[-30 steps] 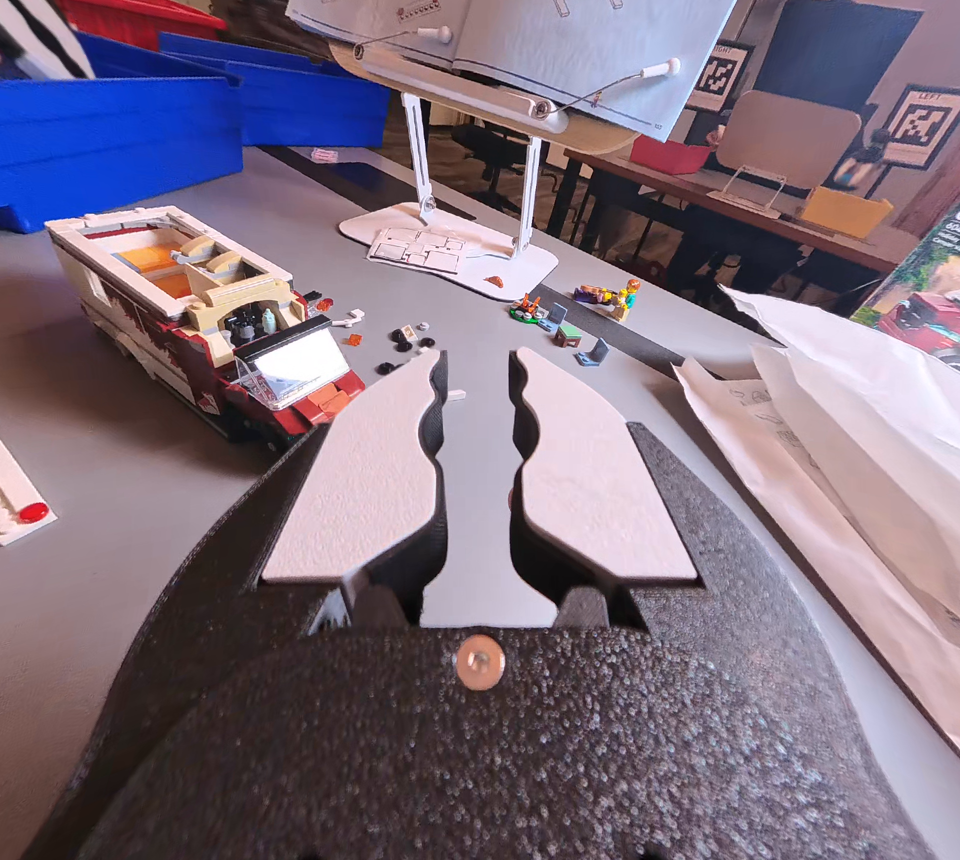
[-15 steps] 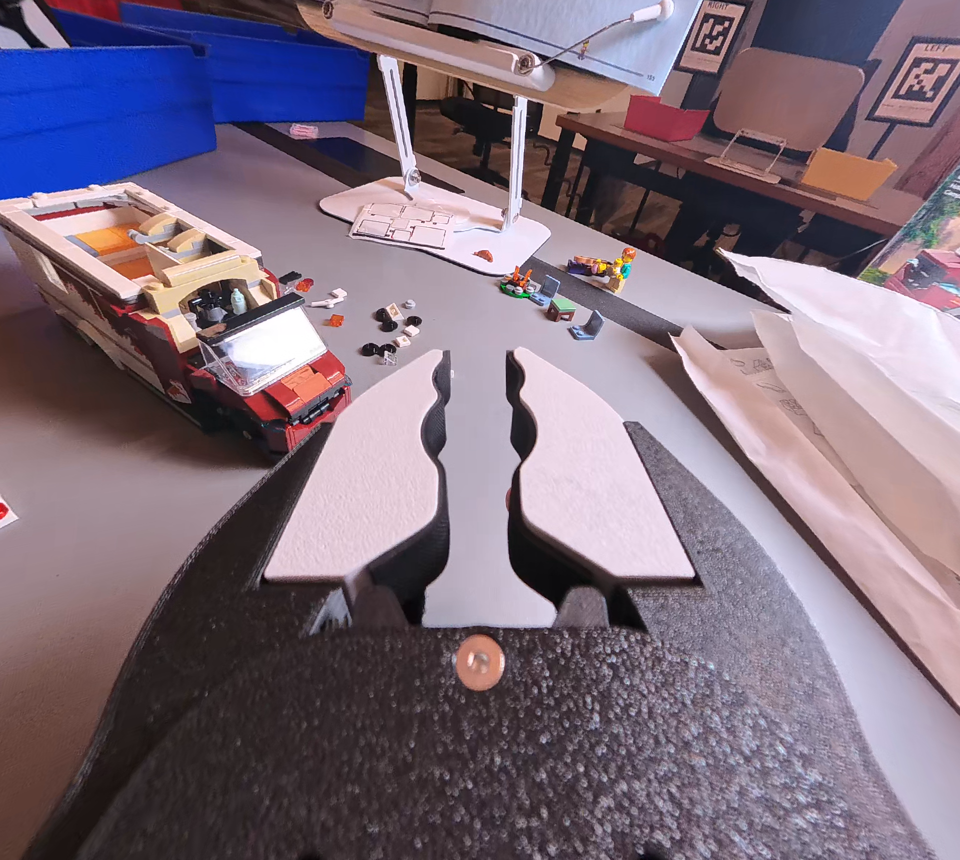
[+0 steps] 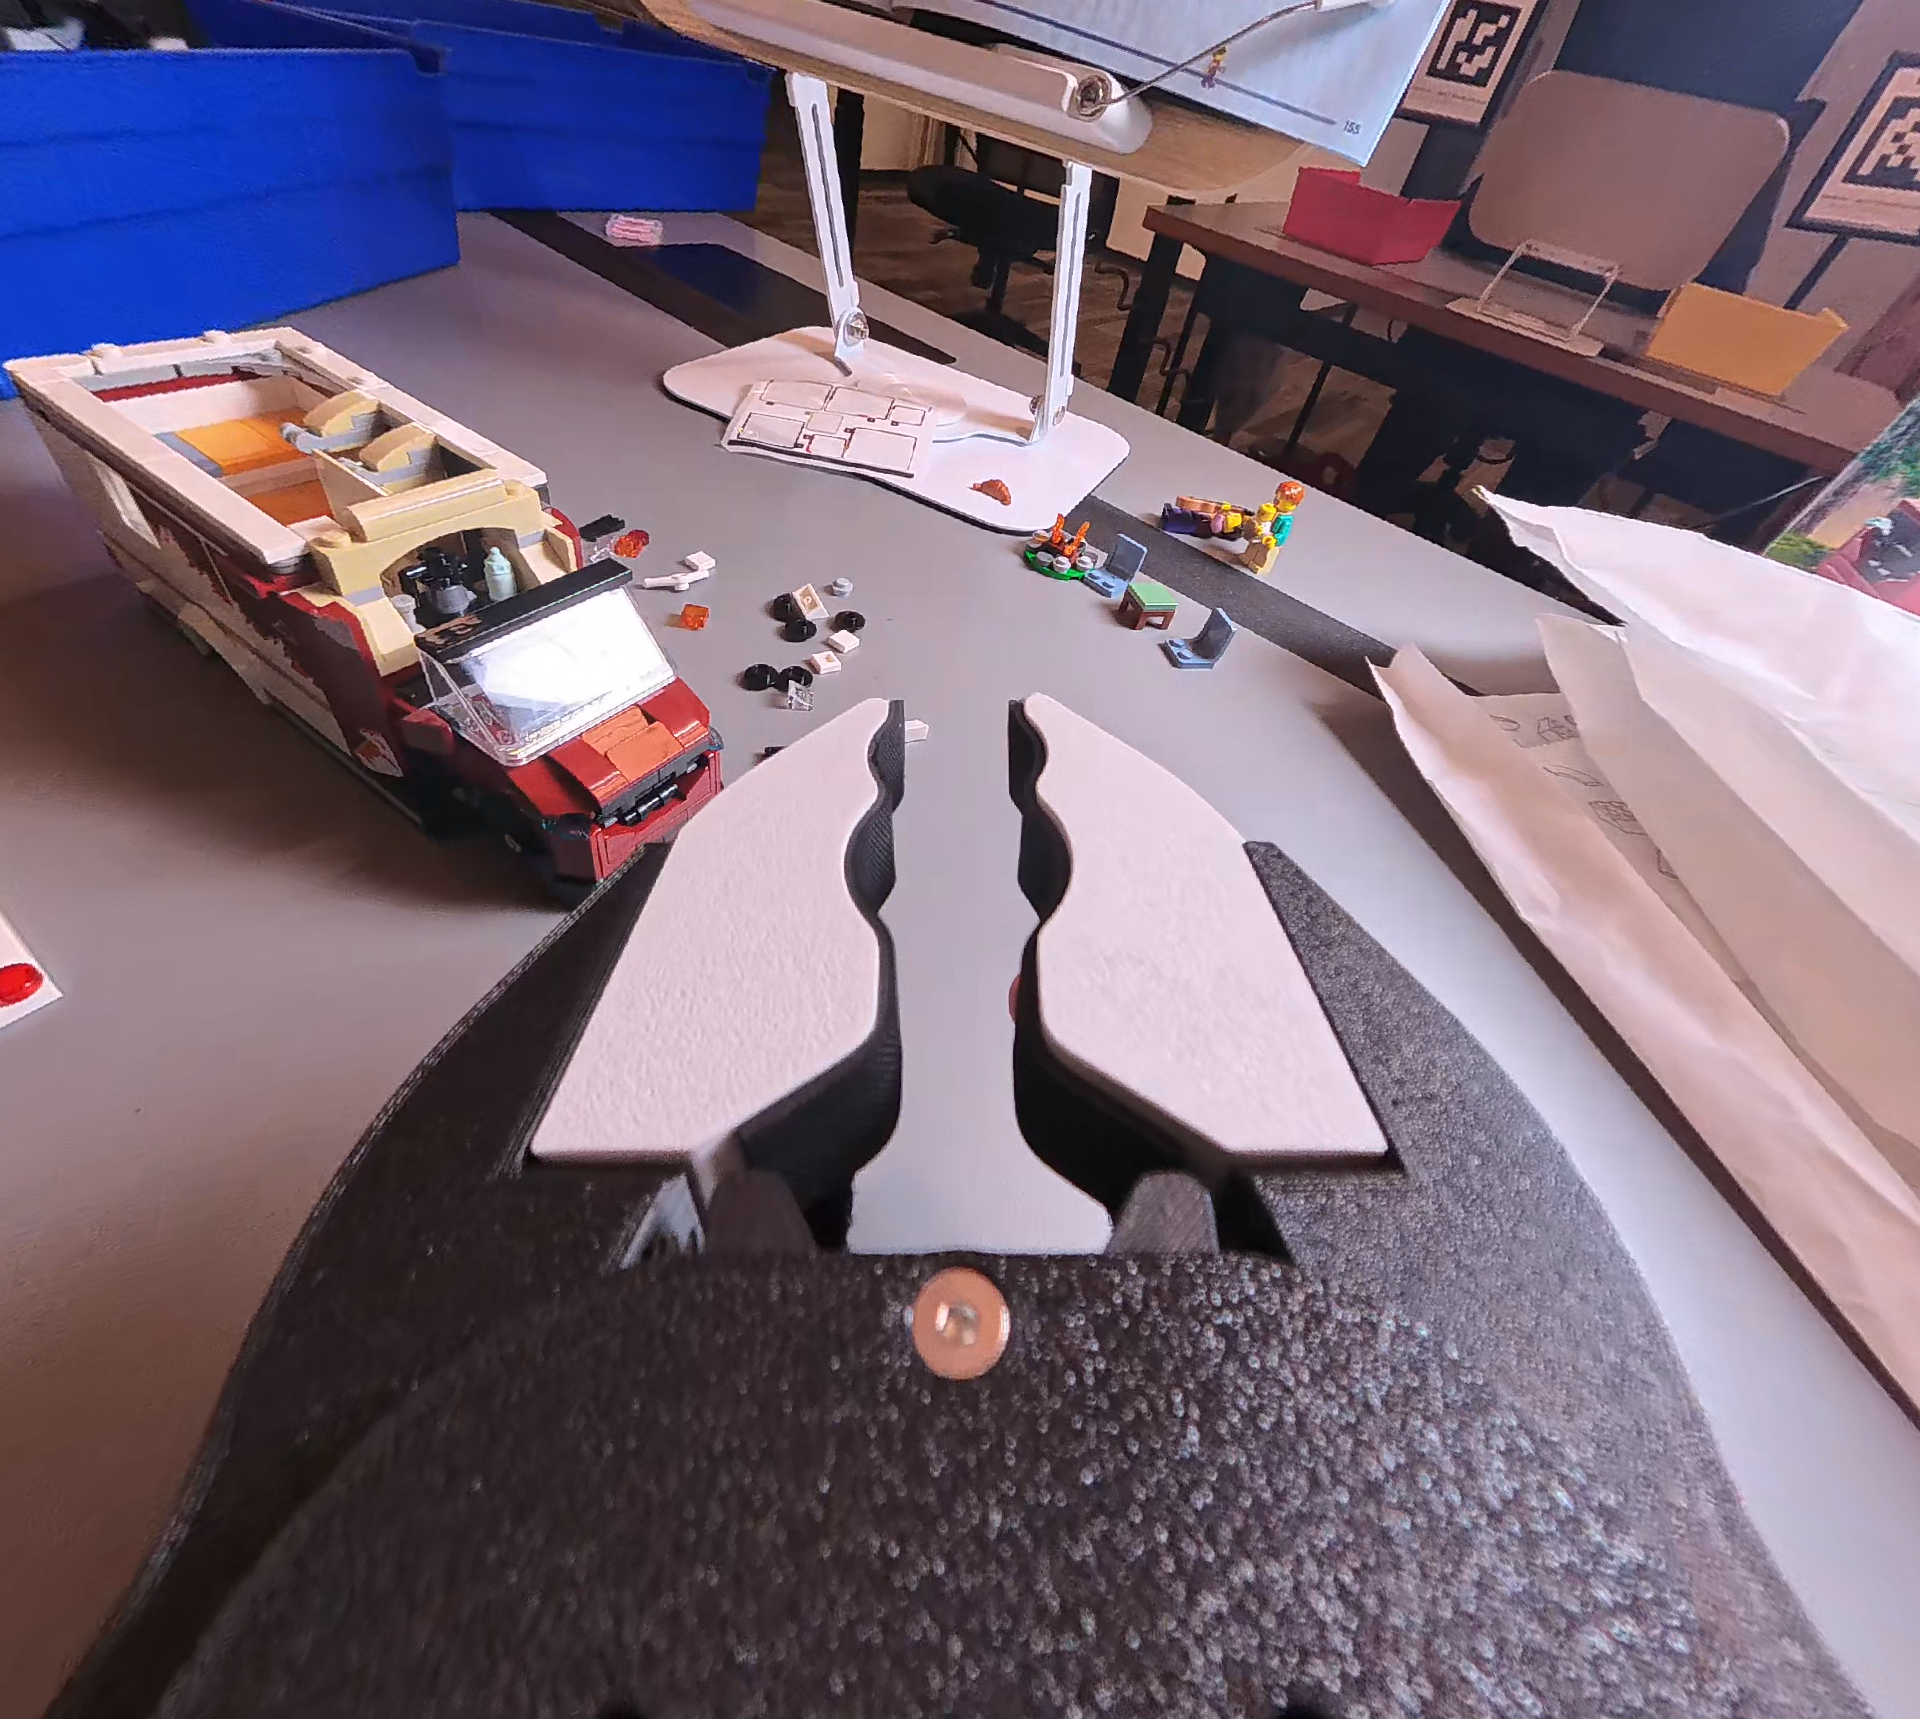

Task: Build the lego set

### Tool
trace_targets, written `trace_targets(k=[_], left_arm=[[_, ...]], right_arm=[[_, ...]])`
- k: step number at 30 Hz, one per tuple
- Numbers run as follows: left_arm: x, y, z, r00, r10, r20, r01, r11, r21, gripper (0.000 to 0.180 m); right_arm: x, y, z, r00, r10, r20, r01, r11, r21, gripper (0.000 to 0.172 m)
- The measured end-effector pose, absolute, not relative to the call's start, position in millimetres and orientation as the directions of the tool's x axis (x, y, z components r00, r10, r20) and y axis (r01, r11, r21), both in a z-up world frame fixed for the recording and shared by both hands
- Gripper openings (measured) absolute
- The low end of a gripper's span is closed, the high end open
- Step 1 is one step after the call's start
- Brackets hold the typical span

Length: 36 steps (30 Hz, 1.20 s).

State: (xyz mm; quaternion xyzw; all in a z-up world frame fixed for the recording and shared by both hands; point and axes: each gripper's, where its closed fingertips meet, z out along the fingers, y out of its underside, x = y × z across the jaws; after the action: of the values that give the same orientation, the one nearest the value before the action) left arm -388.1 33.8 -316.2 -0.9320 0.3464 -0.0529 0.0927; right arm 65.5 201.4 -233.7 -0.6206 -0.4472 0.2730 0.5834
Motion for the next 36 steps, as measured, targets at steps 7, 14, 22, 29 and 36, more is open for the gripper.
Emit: trace_targets(k=[7, 14, 22, 29, 36], left_arm=[[-395.3, 32.1, -316.3, 0.750, -0.656, 0.086, -0.644, -0.753, -0.134, 0.013], [-400.2, 25.4, -311.3, 0.739, -0.673, -0.027, -0.672, -0.734, -0.098, 0.009], [-332.6, 17.6, -195.9, 0.746, -0.638, -0.194, -0.657, -0.655, -0.373, 0.008], [-122.3, -5.1, -222.0, 0.518, -0.852, -0.078, -0.748, -0.407, -0.524, 0.008], [-13.2, -16.2, -292.8, 0.393, -0.916, 0.081, -0.752, -0.370, -0.545, 0.009]], right_arm=[[65.9, 200.9, -235.1, 0.449, 0.873, 0.193, 0.249, 0.085, -0.965, 0.018], [66.0, 197.6, -235.2, 0.437, 0.875, 0.207, 0.256, 0.100, -0.961, 0.018], [69.2, 193.3, -223.8, 0.438, 0.868, 0.233, 0.235, 0.140, -0.962, 0.018], [68.2, 184.8, -215.7, 0.441, 0.862, 0.252, 0.220, 0.168, -0.961, 0.018], [69.8, 184.9, -219.8, 0.448, 0.851, 0.274, 0.238, 0.182, -0.954, 0.017]])
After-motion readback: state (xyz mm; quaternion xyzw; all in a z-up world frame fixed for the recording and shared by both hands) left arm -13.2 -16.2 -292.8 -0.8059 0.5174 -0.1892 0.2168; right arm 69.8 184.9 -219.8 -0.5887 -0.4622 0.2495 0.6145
